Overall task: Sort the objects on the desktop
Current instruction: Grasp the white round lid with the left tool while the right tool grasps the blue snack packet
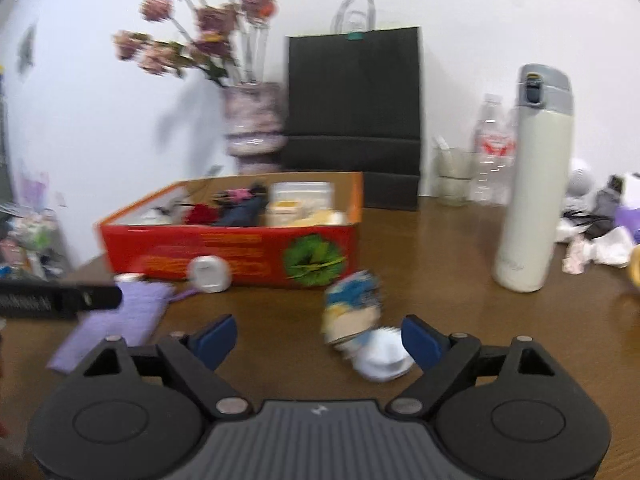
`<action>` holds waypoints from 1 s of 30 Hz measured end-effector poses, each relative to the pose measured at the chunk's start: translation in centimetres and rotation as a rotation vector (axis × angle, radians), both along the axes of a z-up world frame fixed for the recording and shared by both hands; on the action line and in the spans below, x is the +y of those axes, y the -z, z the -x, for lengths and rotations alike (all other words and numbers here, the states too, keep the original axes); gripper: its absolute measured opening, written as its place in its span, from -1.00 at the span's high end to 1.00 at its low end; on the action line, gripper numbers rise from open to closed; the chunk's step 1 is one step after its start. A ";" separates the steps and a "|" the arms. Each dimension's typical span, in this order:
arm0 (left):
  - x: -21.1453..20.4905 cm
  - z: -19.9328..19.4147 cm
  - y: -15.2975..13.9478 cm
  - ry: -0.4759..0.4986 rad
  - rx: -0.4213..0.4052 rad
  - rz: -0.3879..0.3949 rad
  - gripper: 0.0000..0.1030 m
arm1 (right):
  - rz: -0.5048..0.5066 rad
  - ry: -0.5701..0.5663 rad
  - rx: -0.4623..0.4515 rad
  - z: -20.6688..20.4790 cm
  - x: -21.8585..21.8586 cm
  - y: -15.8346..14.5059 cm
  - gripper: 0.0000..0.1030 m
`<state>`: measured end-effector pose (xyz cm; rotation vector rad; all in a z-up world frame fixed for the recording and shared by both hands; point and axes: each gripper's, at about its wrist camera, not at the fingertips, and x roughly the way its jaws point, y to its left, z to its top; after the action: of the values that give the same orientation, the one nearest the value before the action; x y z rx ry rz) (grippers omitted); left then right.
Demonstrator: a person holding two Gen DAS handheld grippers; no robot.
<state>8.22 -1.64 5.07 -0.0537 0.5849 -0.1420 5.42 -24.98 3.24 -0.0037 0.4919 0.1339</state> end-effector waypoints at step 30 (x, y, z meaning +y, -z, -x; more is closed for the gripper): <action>-2.3 -3.7 -0.5 0.048 0.034 0.154 0.22 | -0.006 -0.176 -0.189 -2.8 0.1 0.0 0.86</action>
<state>11.93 -3.91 5.57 -0.1918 0.6087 -0.2331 8.18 -24.83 3.24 -0.0531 0.3018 0.3045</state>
